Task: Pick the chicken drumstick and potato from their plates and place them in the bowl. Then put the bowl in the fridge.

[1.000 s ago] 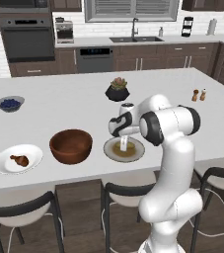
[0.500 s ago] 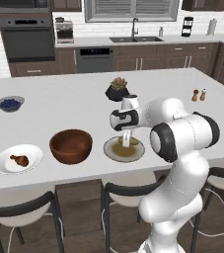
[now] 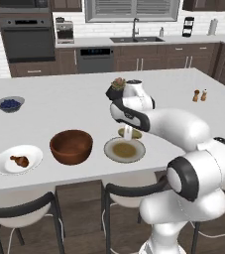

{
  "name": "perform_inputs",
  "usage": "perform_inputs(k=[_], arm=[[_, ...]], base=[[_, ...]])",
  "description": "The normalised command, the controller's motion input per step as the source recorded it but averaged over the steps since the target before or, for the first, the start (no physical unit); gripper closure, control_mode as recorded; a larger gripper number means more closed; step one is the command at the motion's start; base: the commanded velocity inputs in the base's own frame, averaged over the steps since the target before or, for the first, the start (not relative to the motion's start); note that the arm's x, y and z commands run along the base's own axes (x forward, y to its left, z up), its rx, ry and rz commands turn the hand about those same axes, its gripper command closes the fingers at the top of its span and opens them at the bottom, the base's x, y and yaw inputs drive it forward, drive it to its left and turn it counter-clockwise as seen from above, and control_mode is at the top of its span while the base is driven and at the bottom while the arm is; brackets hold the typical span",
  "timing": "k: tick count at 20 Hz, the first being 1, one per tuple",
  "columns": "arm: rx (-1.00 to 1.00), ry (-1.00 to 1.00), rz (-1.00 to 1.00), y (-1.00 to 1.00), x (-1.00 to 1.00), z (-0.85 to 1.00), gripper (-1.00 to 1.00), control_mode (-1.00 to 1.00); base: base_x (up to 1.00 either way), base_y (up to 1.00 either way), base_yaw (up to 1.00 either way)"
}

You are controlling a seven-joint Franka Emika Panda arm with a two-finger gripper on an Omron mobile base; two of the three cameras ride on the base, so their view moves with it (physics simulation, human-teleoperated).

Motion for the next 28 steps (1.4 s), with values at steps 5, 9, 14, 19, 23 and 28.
perform_inputs(k=[5,9,14,19,23,28], arm=[[0.02,0.0,0.0,0.62,-0.38,0.62,1.0,-1.0],[0.05,0.11,0.0,0.83,-0.05,0.14,1.0,-1.0],[0.04,0.01,0.0,0.85,0.12,0.0,1.0,-1.0],[0.0,0.01,0.0,0.87,0.41,0.0,1.0,-1.0],[0.0,0.03,0.0,0.28,0.5,0.0,1.0,-1.0],[0.0,0.0,0.0,0.12,0.55,-0.19,1.0,-1.0]], base=[[0.0,0.0,0.0],[0.0,0.0,0.0],[0.0,0.0,0.0],[0.0,0.0,0.0],[0.0,0.0,0.0],[0.0,0.0,0.0]])
